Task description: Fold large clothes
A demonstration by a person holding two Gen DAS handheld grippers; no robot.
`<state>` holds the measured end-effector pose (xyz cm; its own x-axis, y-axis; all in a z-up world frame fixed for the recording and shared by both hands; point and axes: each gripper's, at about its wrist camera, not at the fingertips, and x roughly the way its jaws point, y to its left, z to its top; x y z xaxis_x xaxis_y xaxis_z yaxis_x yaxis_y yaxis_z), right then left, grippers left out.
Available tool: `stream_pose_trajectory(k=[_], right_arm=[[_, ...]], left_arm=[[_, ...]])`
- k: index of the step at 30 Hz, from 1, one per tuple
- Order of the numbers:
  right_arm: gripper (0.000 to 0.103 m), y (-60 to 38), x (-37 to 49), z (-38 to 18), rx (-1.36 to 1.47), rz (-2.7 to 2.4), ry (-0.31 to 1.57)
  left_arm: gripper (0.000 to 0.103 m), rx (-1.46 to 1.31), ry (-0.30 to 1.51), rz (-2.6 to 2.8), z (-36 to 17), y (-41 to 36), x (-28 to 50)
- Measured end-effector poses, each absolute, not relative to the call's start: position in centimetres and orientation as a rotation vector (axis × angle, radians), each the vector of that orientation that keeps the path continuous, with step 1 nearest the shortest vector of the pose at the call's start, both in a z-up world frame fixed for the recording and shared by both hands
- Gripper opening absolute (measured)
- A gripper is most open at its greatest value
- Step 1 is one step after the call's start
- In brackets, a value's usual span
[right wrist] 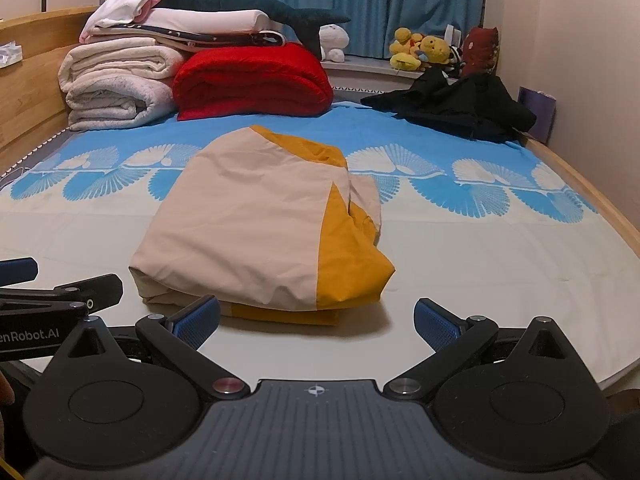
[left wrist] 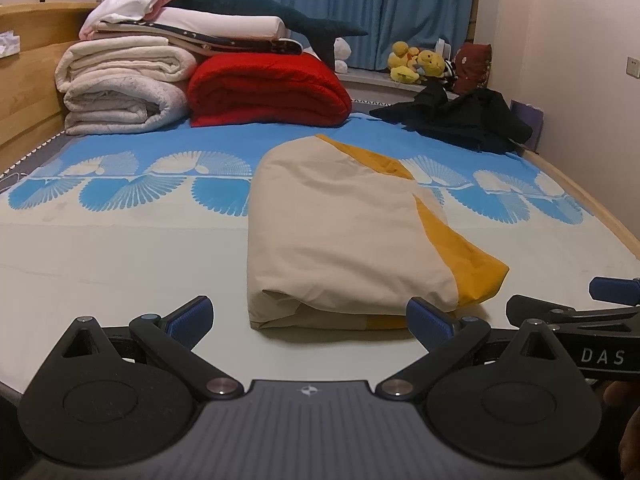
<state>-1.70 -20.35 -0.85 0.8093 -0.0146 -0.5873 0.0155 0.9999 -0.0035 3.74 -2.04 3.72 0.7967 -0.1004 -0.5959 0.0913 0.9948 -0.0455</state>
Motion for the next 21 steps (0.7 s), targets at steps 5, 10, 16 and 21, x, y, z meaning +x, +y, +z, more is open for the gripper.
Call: stream_pose_trajectory(k=[5, 10, 16, 21], right_arm=[[0.102, -20.36, -1.72, -0.85, -0.001, -0.014, 0.628], [0.102, -20.33, -1.72, -0.75, -0.006, -0.014, 0.627], [0.102, -20.38, -1.7, -0.78, -0.006, -0.012, 0.629], [0.102, -20.17, -1.72, -0.76, -0.008, -0.012, 0.629]], left_arm=[[0.102, -0.015, 0.639, -0.1, 3.73, -2.01, 3.71], [0.103, -0.017, 0.636, -0.101, 3.82, -1.94, 3.67], [0.103, -0.018, 0.632, -0.098, 4.03, -1.93, 3.67], [0.102, -0.021, 0.619, -0.104, 4.21, -2.02, 3.6]])
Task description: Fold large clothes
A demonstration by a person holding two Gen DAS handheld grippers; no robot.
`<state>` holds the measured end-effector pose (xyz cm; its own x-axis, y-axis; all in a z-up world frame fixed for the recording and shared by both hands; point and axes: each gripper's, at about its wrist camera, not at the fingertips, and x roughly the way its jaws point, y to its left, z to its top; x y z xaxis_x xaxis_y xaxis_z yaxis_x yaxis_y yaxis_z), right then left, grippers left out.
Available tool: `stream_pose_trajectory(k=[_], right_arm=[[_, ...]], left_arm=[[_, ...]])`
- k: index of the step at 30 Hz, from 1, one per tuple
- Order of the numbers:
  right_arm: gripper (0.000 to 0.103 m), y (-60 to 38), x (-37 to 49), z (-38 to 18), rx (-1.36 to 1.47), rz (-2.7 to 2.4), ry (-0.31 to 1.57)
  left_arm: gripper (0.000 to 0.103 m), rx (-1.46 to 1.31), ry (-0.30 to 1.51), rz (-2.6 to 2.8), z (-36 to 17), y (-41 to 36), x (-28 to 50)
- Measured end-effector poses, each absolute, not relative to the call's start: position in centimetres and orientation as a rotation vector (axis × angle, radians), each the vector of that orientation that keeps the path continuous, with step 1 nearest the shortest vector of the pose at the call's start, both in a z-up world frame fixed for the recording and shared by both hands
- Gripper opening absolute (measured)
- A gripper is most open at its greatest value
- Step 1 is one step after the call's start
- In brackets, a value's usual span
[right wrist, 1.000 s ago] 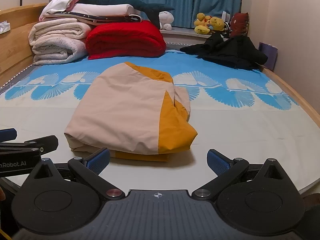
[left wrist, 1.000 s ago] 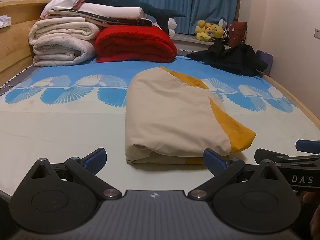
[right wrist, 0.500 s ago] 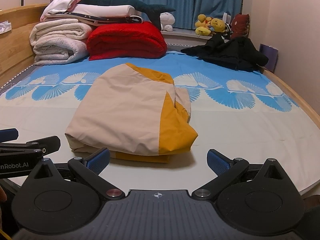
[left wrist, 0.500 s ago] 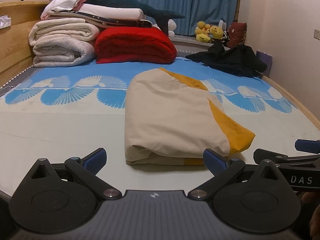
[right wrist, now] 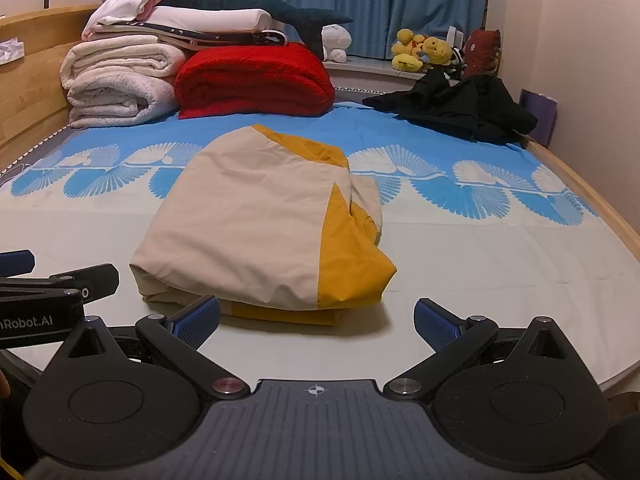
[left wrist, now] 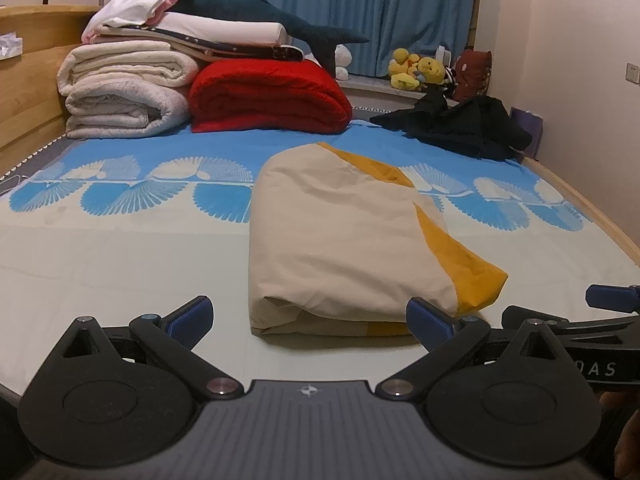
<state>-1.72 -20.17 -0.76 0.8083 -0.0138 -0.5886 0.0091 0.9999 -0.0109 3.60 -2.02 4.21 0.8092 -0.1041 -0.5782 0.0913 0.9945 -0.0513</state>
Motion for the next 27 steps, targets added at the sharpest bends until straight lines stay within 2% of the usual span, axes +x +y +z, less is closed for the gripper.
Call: stream_pose_trajectory(k=[27], right_arm=[[0.102, -20.21, -1.72, -1.32, -0.01, -0.013, 0.638]], left_arm=[[0.103, -0.008, 0.615, -0.1, 4.08, -2.6, 3.55]])
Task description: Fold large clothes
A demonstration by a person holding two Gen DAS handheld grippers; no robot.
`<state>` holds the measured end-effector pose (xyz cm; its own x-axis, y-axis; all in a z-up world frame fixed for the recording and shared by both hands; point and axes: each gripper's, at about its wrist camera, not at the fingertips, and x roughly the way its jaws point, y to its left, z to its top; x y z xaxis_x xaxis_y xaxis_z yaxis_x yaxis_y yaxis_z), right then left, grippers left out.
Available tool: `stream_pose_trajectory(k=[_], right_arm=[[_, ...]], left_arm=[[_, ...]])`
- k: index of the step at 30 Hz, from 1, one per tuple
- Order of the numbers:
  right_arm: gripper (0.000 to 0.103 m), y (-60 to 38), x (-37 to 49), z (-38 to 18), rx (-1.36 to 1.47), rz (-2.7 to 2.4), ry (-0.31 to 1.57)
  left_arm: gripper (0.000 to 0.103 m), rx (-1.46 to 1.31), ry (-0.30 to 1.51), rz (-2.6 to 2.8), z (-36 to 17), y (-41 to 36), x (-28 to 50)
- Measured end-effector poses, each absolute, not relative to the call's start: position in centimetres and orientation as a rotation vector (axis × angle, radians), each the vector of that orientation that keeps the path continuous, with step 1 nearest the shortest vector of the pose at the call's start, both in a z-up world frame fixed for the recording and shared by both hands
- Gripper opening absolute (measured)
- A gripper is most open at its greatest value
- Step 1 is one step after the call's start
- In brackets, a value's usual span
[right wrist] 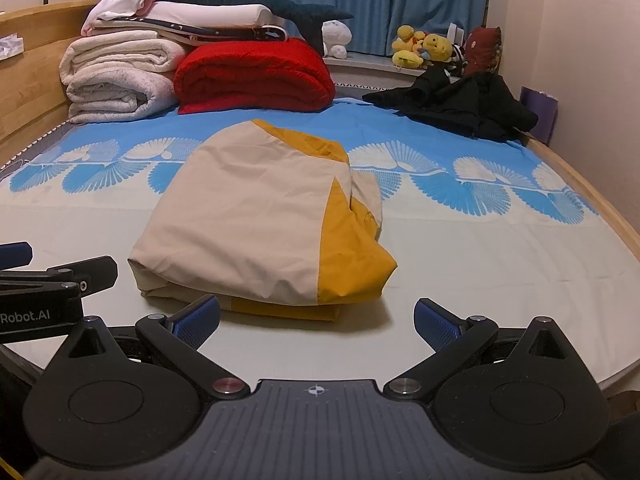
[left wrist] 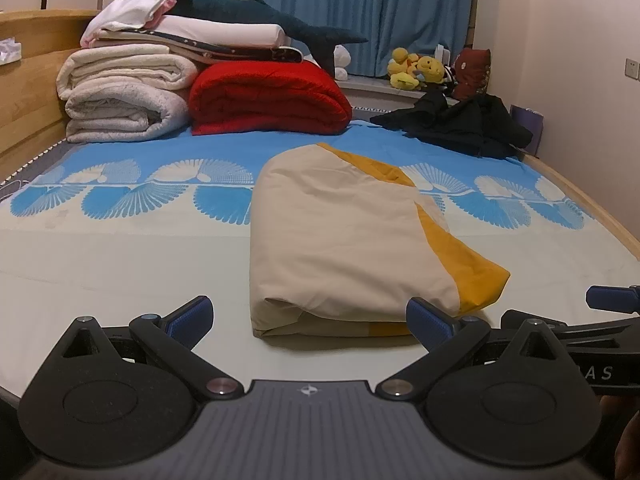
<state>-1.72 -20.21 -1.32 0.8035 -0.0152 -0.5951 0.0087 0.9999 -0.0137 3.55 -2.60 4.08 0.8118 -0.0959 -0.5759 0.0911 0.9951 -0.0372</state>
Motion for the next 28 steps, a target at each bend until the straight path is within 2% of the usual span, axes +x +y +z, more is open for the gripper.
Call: stream_pose_trajectory(k=[28], right_arm=[[0.102, -20.4, -1.55, -1.53, -0.01, -0.019, 0.645]], left_arm=[[0.103, -0.01, 0.621, -0.116, 3.93, -2.22, 3.65]])
